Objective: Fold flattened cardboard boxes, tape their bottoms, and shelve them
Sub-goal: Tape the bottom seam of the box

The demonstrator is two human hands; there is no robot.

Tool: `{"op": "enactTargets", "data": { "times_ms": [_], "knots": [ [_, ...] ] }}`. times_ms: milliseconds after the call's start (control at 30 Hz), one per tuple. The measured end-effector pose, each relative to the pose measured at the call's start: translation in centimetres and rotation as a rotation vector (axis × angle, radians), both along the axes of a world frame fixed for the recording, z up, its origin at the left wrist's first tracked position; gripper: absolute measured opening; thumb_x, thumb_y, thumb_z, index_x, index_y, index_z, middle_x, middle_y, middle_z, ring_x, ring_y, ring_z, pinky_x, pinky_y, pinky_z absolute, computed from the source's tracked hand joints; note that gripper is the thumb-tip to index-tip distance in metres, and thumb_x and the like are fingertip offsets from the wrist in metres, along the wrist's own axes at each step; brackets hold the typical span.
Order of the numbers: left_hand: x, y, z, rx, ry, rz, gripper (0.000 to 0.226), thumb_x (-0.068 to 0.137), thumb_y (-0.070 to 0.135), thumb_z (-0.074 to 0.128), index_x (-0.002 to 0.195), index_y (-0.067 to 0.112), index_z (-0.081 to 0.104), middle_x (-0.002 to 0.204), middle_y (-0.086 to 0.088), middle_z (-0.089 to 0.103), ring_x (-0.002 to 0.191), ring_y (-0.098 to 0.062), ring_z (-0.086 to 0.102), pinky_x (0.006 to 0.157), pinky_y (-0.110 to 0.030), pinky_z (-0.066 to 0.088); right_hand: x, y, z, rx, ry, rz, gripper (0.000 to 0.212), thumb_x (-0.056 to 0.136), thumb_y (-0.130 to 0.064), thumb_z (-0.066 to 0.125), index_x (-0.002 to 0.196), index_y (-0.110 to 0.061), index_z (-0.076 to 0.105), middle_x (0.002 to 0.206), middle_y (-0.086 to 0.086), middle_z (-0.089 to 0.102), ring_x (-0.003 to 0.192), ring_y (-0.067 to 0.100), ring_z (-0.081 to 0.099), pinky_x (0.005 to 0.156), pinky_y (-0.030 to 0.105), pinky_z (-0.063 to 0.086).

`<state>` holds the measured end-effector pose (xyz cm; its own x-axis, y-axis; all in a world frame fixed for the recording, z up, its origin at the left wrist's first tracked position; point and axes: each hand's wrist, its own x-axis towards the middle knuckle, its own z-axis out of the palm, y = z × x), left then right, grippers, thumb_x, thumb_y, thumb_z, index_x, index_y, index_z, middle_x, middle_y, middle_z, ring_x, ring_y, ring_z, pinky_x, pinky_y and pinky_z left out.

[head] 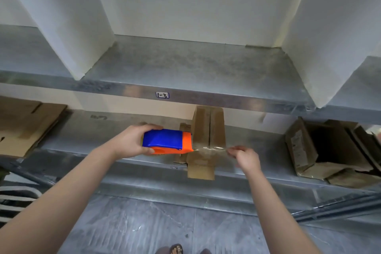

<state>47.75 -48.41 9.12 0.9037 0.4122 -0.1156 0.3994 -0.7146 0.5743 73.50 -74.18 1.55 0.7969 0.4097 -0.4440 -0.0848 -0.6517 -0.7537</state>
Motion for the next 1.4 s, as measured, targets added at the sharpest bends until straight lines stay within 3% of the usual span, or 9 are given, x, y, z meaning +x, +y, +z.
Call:
{"op": "enactTargets", "data": {
  "times_ms": [200,267,367,500,567,700,833,1067,1400],
  "knots": [
    [0.9,0.5,-1.1,-0.016,0.016,0.028,0.072,0.061,0.038,0.074,0.130,0.036,0.052,0.119,0.019,0.054,0.111,-0.002,0.051,0.087,-0.006,0.034,-0.6,1.9,-0.3,0.084,0.123,0.010,0.001,0.089,-0.022,0.060,0.090,-0.022,0.061,0.106,0.009,0.068,0.104,0.025,0.062,0.070,0.035,0.057],
    [0.9,0.8,-1.3,-0.010,0.014,0.043,0.076,0.060,0.042,0.073,0.133,0.032,0.052,0.121,0.018,0.054,0.112,-0.003,0.050,0.089,-0.009,0.035,-0.8,2.3,-0.8,0.070,0.114,0.013,0.023,0.088,-0.030,0.065,0.104,-0.020,0.051,0.106,0.009,0.063,0.099,0.025,0.062,0.066,0.033,0.057],
    [1.1,1.0,-1.3,-0.008,0.008,0.047,0.083,0.054,0.055,0.068,0.133,0.033,0.052,0.123,0.014,0.056,0.113,-0.006,0.052,0.093,-0.019,0.039,-1.5,2.0,-0.8,0.035,-0.090,0.027,0.036,0.086,-0.038,0.068,0.107,-0.019,0.046,0.094,0.000,0.061,0.084,0.021,0.062,0.071,0.032,0.052],
    [1.6,1.2,-1.7,-0.001,-0.009,0.045,0.078,0.059,0.047,0.077,0.132,0.034,0.052,0.123,0.012,0.057,0.112,-0.007,0.052,0.094,-0.021,0.040,-2.6,1.6,-0.9,0.174,-0.323,0.070,0.022,0.084,-0.013,0.069,0.101,-0.020,0.058,0.092,-0.007,0.066,0.089,0.013,0.065,0.081,0.025,0.050],
    [1.7,1.3,-1.8,0.006,-0.013,0.039,0.073,0.065,0.036,0.082,0.131,0.039,0.051,0.123,0.012,0.056,0.113,-0.007,0.051,0.096,-0.022,0.039,-3.1,1.4,-1.0,0.221,-0.310,0.100,0.028,0.083,-0.011,0.070,0.106,-0.021,0.058,0.094,-0.008,0.067,0.089,0.009,0.066,0.086,0.027,0.053],
    [1.6,1.2,-1.8,-0.027,-0.012,0.043,0.066,0.058,0.053,0.071,0.116,0.058,0.042,0.124,0.015,0.055,0.114,-0.005,0.050,0.099,-0.026,0.042,-3.6,1.2,-0.8,0.285,-0.305,0.168,0.045,0.085,-0.028,0.072,0.125,-0.025,0.052,0.107,-0.015,0.063,0.095,0.004,0.063,0.080,0.010,0.048],
    [1.5,1.2,-2.1,-0.029,-0.038,0.056,0.068,0.066,0.034,0.082,0.115,0.058,0.041,0.123,0.015,0.053,0.114,-0.005,0.049,0.100,-0.025,0.040,-3.0,2.0,-0.1,0.237,-0.322,0.226,0.043,0.082,-0.045,0.072,0.121,-0.030,0.059,0.112,-0.015,0.062,0.097,0.007,0.060,0.079,0.015,0.044],
    [1.5,1.6,-2.7,0.002,-0.034,0.053,0.073,0.070,0.027,0.084,0.126,0.050,0.043,0.124,0.015,0.053,0.116,-0.005,0.049,0.098,-0.021,0.039,-2.7,3.0,-1.1,0.248,-0.405,0.213,0.041,0.081,-0.035,0.077,0.119,-0.027,0.063,0.116,-0.012,0.064,0.098,0.006,0.059,0.085,0.021,0.050],
    [-0.1,4.0,-2.3,-0.058,-0.045,0.022,0.074,0.069,0.028,0.085,0.122,0.061,0.045,0.127,0.025,0.052,0.119,0.003,0.049,0.102,-0.027,0.043,-2.9,3.9,-1.2,0.278,-0.238,0.095,0.044,0.080,-0.031,0.078,0.122,-0.035,0.065,0.116,-0.014,0.068,0.097,0.000,0.059,0.079,-0.003,0.038]
  ]
}}
